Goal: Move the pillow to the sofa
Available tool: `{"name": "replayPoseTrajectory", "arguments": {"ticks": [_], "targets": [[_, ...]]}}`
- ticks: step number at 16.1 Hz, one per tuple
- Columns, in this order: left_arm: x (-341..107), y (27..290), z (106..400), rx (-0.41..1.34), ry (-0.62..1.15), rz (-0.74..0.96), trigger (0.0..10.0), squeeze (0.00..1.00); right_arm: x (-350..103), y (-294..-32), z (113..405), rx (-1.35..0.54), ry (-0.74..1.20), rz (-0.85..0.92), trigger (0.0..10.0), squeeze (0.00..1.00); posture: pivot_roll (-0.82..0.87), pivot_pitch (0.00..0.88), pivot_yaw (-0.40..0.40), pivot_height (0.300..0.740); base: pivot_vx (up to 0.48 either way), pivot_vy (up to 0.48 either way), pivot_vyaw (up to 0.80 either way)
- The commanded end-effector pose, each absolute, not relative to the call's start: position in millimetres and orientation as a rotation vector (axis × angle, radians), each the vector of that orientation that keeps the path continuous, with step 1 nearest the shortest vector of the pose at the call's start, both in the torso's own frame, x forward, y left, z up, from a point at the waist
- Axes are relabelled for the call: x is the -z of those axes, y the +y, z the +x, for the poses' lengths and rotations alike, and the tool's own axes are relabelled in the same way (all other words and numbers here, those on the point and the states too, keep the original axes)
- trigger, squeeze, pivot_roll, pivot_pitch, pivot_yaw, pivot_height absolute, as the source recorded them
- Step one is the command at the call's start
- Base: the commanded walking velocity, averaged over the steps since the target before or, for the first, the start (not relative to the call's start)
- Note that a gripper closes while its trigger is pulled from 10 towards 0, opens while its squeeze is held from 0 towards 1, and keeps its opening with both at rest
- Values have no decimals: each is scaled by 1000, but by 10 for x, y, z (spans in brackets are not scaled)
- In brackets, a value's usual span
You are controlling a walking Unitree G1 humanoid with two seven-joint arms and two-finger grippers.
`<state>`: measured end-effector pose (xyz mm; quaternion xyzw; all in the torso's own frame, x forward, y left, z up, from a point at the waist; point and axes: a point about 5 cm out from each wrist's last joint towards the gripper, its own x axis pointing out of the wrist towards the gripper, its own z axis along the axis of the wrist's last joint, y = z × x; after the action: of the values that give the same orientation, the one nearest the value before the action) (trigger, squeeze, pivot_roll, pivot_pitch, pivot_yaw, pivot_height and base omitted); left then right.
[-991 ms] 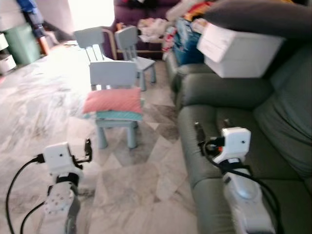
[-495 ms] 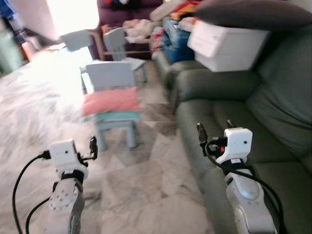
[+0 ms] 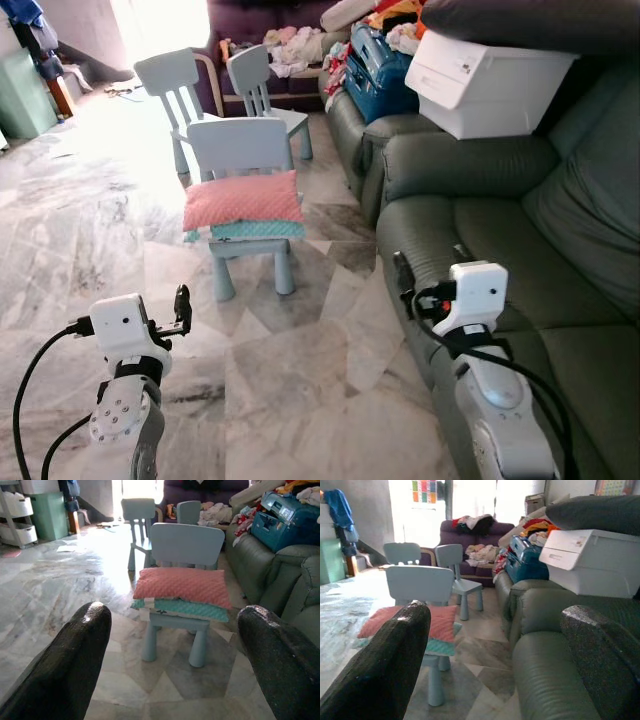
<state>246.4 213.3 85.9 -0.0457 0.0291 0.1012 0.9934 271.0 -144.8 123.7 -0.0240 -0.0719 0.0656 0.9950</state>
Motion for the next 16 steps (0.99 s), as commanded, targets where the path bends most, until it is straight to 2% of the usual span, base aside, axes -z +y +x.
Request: {"name": "replayPoseTrajectory", "arguments": {"ticks": [1, 16], "targets": [[-892, 2147, 2468, -202, 41, -92, 10000, 0, -1277, -1440, 2719, -137, -161, -46, 10000, 0, -95, 0, -3, 740, 435, 0, 0], [-883, 2130, 2465, -185, 45, -94, 10000, 0, -1266, -1437, 2722, -143, -160, -46, 10000, 0, -96, 0, -1, 740, 435, 0, 0]]}}
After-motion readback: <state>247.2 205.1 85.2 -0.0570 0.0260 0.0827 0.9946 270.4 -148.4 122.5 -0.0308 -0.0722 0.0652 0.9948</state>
